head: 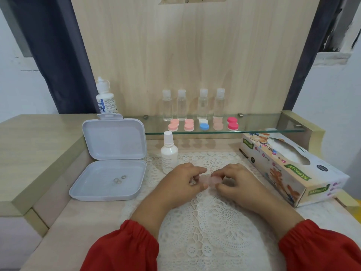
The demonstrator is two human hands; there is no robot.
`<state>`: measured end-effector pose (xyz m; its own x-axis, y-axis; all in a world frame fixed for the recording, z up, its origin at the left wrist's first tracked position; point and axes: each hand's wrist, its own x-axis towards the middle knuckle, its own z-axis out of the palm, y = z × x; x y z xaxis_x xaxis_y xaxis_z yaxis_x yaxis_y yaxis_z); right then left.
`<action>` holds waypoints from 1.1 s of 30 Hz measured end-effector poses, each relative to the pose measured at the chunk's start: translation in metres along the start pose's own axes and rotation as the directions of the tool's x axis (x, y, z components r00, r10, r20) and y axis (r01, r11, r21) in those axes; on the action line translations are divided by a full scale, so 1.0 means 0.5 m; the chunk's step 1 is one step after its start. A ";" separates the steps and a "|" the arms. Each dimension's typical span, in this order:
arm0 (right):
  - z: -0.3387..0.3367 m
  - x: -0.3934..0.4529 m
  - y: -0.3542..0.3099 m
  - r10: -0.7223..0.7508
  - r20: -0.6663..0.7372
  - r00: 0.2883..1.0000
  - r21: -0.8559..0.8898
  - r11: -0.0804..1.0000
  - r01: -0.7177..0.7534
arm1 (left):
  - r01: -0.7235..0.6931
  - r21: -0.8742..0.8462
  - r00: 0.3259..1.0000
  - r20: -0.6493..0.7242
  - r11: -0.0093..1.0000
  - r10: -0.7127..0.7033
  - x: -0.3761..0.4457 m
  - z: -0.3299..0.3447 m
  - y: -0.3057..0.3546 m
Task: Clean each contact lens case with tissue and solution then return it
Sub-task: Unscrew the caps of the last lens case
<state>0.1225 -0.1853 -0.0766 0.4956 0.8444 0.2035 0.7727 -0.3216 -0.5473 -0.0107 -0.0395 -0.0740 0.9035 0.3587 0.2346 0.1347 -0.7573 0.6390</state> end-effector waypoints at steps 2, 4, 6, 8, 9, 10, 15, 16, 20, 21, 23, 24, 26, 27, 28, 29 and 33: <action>0.004 0.002 0.003 -0.016 0.019 1.000 -0.023 1.000 0.017 | -0.032 0.050 0.999 -0.003 0.998 0.032 0.004 0.003 -0.001; 0.004 0.001 0.003 -0.019 0.023 1.000 -0.029 0.999 0.019 | -0.048 0.083 0.999 -0.002 0.995 0.048 0.007 0.006 -0.003; -0.001 0.001 0.004 0.000 0.022 1.000 -0.005 1.000 0.001 | -0.060 0.104 0.998 0.012 0.993 0.059 0.008 0.007 -0.005; -0.002 0.004 0.005 -0.001 0.013 1.000 0.015 1.000 0.001 | -0.071 0.119 0.997 0.029 0.990 0.068 0.009 0.008 -0.007; -0.001 0.005 0.005 -0.001 0.007 1.000 0.027 1.000 0.001 | -0.072 0.127 0.997 0.034 0.989 0.068 0.010 0.009 -0.007; 0.000 0.006 0.005 0.003 0.003 1.000 0.043 0.999 -0.004 | -0.066 0.134 0.997 0.037 0.989 0.061 0.010 0.009 -0.006; 0.002 0.007 0.003 0.006 -0.007 1.000 0.091 0.996 -0.006 | -0.049 0.164 0.999 0.022 0.985 0.046 0.013 0.011 0.001; 0.001 0.009 0.002 0.006 -0.008 1.000 0.096 0.995 -0.005 | -0.048 0.171 0.999 0.023 0.984 0.045 0.014 0.011 0.003; -0.001 0.013 0.000 -0.020 -0.007 1.000 0.061 0.998 0.020 | -0.037 0.177 0.999 0.018 0.983 0.034 0.016 0.010 0.003; -0.002 0.013 0.000 -0.025 -0.006 1.000 0.055 0.998 0.025 | -0.038 0.183 0.999 0.019 0.982 0.035 0.016 0.010 0.004; -0.003 0.013 -0.002 -0.031 -0.007 0.999 0.044 0.999 0.032 | -0.043 0.200 0.999 0.023 0.979 0.039 0.016 0.010 0.006; -0.004 0.013 -0.002 -0.033 -0.005 0.999 0.037 0.999 0.033 | -0.046 0.211 0.999 0.024 0.976 0.042 0.015 0.010 0.007; -0.005 0.014 -0.003 -0.037 0.000 0.999 0.025 0.999 0.037 | -0.052 0.240 0.999 0.024 0.969 0.048 0.013 0.012 0.008; -0.005 0.014 -0.003 -0.040 0.004 0.999 0.021 0.999 0.040 | -0.054 0.257 0.998 0.023 0.965 0.050 0.012 0.013 0.009; -0.005 0.015 -0.003 -0.044 0.005 0.999 0.017 0.999 0.044 | -0.058 0.277 0.998 0.022 0.959 0.053 0.011 0.015 0.011; -0.005 0.015 -0.002 -0.049 0.006 0.999 0.014 0.999 0.049 | -0.062 0.300 0.998 0.023 0.952 0.058 0.011 0.016 0.013; -0.006 0.015 -0.003 -0.050 0.013 0.999 0.009 0.999 0.050 | -0.073 0.397 0.997 0.026 0.915 0.068 0.009 0.023 0.020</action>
<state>0.1263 -0.1799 -0.0720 0.4509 0.8649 0.2204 0.7930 -0.2748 -0.5437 -0.0006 -0.0517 -0.0751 0.9208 0.2922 0.2583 0.2191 -0.9355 0.2772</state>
